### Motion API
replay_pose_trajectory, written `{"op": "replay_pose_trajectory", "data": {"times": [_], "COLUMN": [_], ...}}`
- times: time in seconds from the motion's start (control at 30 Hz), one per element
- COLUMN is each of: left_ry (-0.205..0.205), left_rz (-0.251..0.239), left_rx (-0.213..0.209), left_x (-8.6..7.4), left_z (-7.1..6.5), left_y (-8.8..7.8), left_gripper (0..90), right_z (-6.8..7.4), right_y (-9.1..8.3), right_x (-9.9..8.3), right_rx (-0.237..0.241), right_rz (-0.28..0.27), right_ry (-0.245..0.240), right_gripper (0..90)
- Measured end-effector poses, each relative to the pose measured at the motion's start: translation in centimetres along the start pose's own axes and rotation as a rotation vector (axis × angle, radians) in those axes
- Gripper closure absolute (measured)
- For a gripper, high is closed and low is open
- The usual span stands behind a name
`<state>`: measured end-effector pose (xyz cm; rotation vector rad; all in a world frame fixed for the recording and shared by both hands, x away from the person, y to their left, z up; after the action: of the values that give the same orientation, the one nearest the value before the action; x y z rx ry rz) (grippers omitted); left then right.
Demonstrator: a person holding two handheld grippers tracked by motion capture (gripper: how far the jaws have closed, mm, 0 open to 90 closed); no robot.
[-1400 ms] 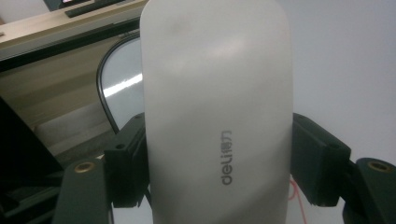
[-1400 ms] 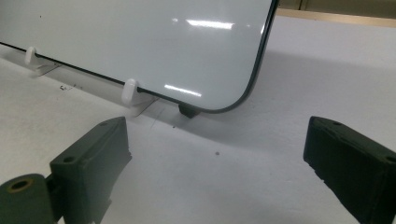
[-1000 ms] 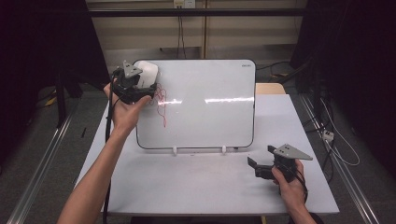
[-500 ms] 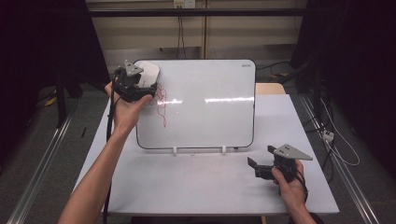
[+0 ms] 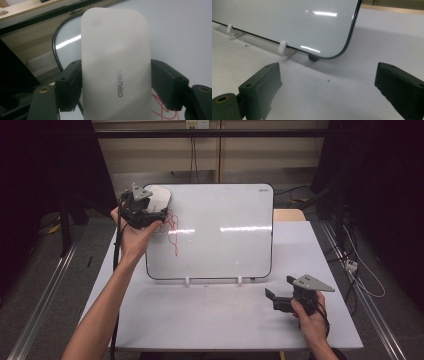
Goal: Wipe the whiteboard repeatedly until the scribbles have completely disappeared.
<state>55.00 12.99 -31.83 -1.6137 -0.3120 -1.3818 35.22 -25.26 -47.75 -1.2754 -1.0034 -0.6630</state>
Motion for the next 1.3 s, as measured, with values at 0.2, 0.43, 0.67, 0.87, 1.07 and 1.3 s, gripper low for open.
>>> {"op": "replay_pose_trajectory", "data": {"times": [0.2,0.43,0.67,0.87,1.07,1.3], "left_ry": [0.002,0.0,0.021,0.032,0.06,0.087], "left_rz": [0.024,0.042,0.047,0.054,0.064,0.078], "left_rx": [0.013,0.031,0.039,0.038,0.033,0.019], "left_x": [0.1,0.2,0.3,0.2,0.2,0.0], "left_z": [0.0,-0.2,-0.4,-0.8,-1.3,-2.4], "left_y": [0.0,0.2,0.2,0.4,0.5,1.0], "left_gripper": [29.9,30.4,30.5,30.6,30.5,30.5], "right_z": [0.0,0.0,0.0,0.1,0.1,0.1], "right_y": [0.0,0.0,0.1,0.1,0.1,0.2], "right_x": [0.0,0.0,0.0,0.0,0.0,0.0], "right_rx": [0.001,-0.001,-0.002,-0.002,-0.002,-0.004], "right_rz": [0.0,0.0,0.0,0.003,0.005,0.002], "right_ry": [-0.002,-0.003,-0.003,-0.002,-0.002,-0.003], "right_gripper": [7.2,7.2,7.2,7.2,7.2,7.2]}}
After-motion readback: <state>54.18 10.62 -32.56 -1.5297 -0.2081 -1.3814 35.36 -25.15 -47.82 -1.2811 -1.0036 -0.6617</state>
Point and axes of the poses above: each handheld gripper's, and its own axes: y roughly forward along the jaws, x roughly out of its top, z roughly to its left, the point moved 7 cm from there along y, roughly forward along the jaws, and after that the axes turned 12 degrees about -x, right-handed, at the moved point
